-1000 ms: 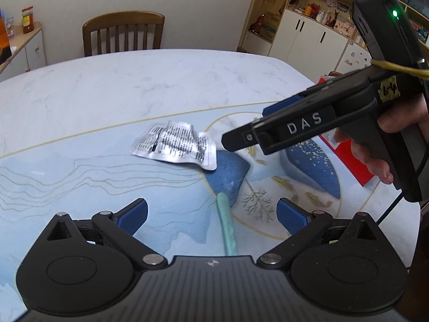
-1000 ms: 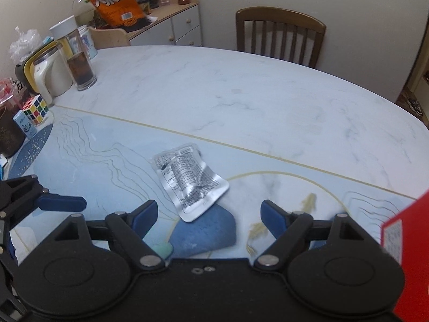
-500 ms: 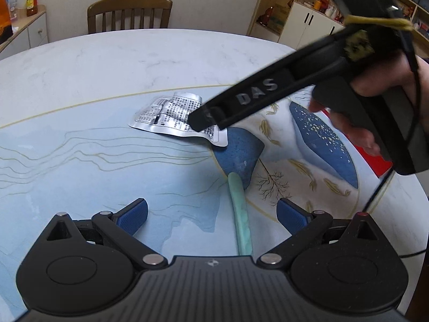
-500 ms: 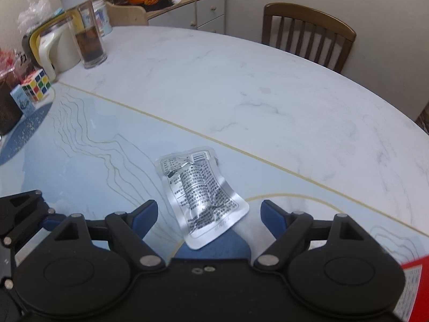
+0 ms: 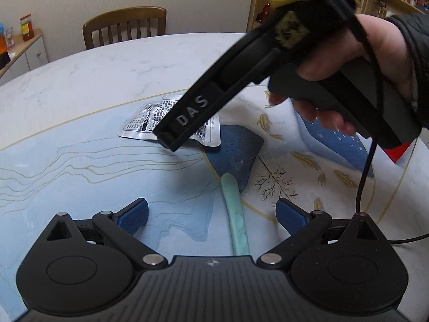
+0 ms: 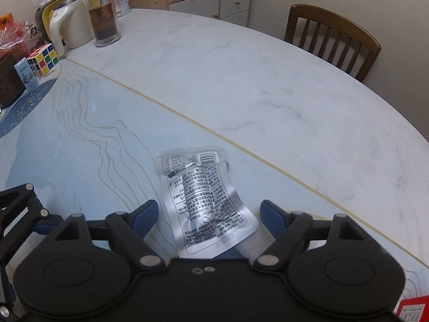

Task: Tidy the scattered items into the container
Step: 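Grasp the white printed sachet with the right tool while the left tool grasps the mint-green stick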

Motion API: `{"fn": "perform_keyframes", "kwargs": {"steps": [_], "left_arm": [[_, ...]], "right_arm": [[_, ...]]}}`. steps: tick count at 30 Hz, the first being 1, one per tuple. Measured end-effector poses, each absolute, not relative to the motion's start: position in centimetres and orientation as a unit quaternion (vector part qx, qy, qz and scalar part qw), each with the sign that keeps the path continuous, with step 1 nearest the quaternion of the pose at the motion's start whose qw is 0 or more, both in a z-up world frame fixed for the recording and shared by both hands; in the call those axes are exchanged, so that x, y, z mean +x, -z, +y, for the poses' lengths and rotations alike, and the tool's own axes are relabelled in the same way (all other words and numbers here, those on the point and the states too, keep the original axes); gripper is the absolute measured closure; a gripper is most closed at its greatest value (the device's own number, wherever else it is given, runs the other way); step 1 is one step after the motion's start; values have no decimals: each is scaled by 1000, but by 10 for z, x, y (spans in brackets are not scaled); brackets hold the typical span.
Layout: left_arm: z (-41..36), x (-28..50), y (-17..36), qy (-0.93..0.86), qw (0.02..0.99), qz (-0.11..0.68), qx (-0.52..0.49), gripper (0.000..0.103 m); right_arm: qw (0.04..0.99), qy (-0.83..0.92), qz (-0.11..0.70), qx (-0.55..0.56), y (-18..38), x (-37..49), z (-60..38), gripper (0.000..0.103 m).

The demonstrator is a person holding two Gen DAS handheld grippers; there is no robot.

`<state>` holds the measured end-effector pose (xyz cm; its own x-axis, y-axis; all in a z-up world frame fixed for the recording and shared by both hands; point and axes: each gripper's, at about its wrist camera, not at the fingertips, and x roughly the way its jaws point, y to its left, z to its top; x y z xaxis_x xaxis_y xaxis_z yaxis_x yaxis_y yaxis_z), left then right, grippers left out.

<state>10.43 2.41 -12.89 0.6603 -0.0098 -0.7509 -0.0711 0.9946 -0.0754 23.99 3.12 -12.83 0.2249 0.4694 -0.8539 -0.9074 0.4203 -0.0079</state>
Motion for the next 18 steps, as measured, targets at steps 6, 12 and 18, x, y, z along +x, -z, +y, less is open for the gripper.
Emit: {"fn": "perform_keyframes", "kwargs": {"steps": [6,12,18], "left_arm": [[14,103,130,-27,916,400,-19,24],[6,99,127,-29,918,396,-2,51],[3,93,126,-21,917,397,-1,64]], "right_arm": [[731,-472,413,-268,134,245,34,27],[730,-481,409,-263,134,246,36,30],[730,-484,407,-257,134,247,37,39]]}}
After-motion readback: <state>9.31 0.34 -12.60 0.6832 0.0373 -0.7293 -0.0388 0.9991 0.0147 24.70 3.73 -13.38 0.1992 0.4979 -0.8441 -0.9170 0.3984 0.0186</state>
